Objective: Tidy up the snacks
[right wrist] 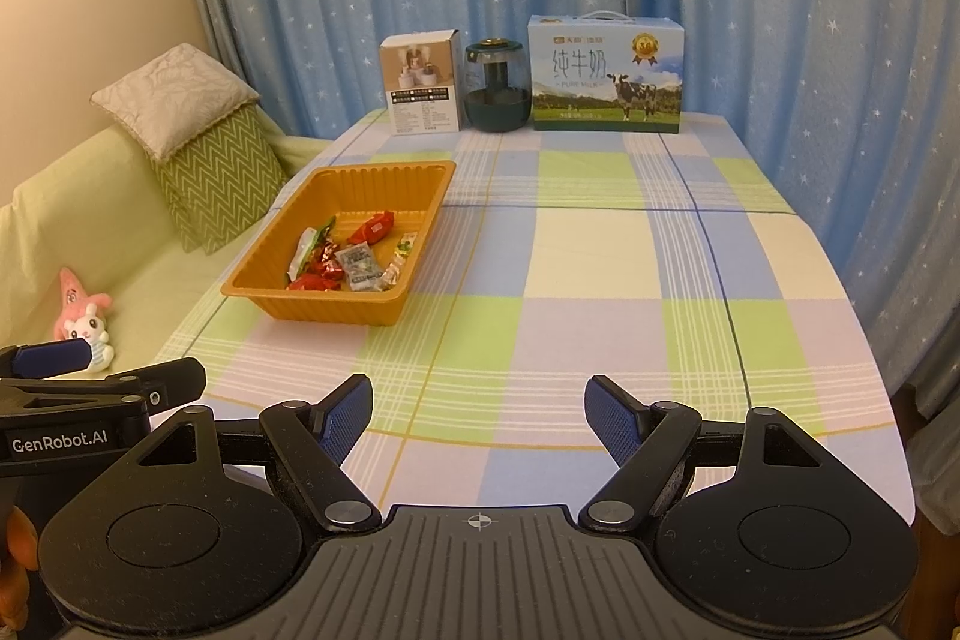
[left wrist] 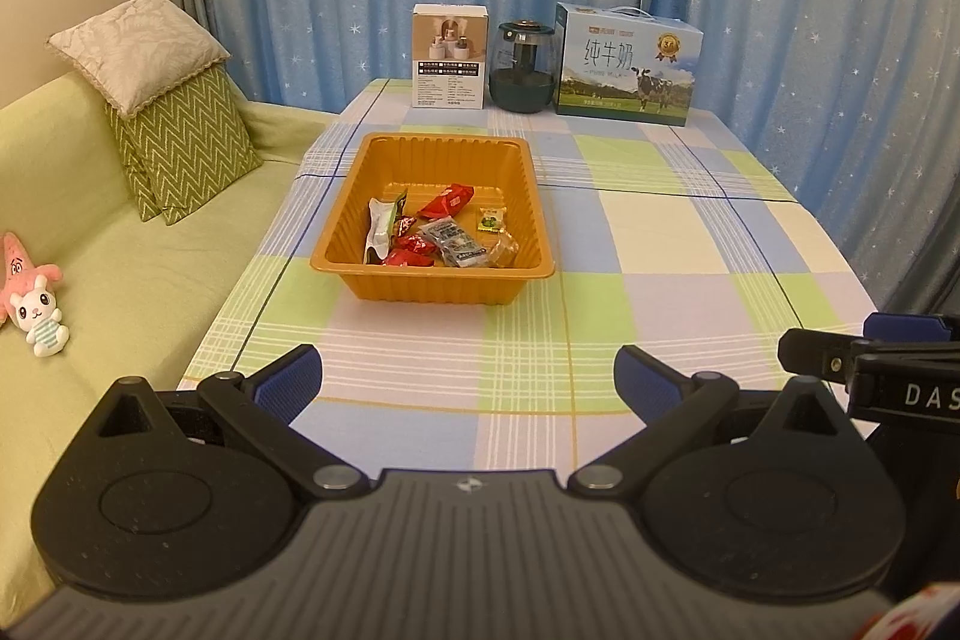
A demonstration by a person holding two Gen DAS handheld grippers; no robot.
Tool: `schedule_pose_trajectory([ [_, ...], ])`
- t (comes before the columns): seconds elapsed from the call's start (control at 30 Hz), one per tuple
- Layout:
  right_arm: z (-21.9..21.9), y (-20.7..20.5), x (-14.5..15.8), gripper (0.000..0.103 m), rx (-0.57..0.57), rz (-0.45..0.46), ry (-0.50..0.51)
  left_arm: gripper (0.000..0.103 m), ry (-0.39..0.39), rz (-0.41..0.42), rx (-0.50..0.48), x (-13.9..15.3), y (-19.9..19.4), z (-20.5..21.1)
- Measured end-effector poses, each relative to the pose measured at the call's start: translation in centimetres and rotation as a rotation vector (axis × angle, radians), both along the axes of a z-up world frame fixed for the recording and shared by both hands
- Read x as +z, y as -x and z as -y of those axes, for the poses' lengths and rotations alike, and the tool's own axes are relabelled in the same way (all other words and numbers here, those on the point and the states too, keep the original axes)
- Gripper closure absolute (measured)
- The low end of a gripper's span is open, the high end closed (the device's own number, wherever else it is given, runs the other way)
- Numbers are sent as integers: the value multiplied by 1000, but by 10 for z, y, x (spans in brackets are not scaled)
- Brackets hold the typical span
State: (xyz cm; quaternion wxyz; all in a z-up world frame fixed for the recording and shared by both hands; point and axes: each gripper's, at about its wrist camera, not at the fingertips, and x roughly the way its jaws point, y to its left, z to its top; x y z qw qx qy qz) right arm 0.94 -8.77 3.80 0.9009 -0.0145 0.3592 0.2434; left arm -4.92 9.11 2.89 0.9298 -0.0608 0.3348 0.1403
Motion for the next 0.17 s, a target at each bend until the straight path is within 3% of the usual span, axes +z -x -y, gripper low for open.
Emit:
schedule_pose_trajectory([
  [0.17,1,-1,-1,25,-2,2,-6,0,3,11,7,0,3,-1],
])
